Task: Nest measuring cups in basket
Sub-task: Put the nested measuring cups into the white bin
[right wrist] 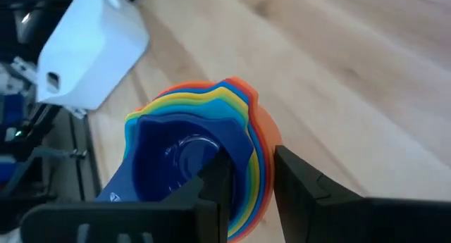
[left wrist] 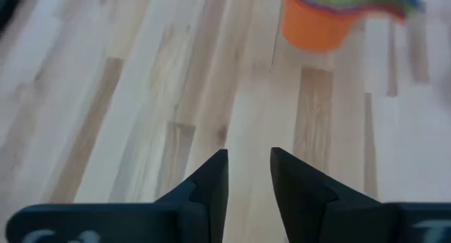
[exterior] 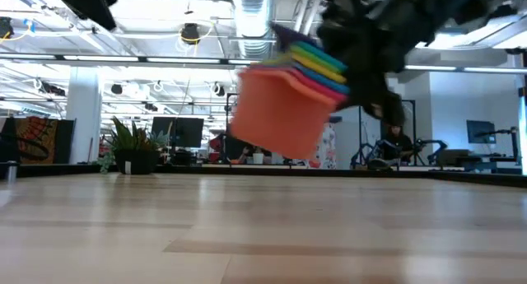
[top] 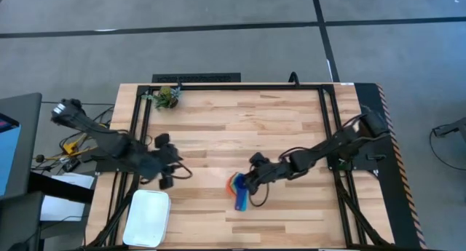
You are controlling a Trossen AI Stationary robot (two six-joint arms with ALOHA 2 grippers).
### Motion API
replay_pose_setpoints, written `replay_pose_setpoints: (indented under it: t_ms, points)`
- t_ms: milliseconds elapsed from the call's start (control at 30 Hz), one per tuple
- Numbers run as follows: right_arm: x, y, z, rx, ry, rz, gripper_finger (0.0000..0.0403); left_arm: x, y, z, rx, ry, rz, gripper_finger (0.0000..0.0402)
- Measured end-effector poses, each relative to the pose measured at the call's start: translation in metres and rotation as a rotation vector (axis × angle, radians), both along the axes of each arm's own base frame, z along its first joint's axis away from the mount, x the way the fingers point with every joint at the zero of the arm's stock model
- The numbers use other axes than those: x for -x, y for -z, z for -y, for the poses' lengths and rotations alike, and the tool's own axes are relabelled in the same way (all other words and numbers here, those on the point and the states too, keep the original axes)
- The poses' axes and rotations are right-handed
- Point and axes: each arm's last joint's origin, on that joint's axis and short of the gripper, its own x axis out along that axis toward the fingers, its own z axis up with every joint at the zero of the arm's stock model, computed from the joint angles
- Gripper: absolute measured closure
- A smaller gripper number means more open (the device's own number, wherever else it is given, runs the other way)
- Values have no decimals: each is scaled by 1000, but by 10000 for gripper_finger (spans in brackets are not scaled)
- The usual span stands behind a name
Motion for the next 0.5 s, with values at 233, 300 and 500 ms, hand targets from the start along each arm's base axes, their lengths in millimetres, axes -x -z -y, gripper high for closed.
replay_pose_setpoints:
  t_ms: [233,300,500]
  points:
    - [-59,-15,-12,6,-91,63,301,48,-16,-7,13,66,23,329]
    - [-75,-18,-14,16,-113,75,301,59,-15,-6,-8,104,1,341]
    - [-118,-19,-27,32,-169,128,301,76,-6,1,6,166,-134,385]
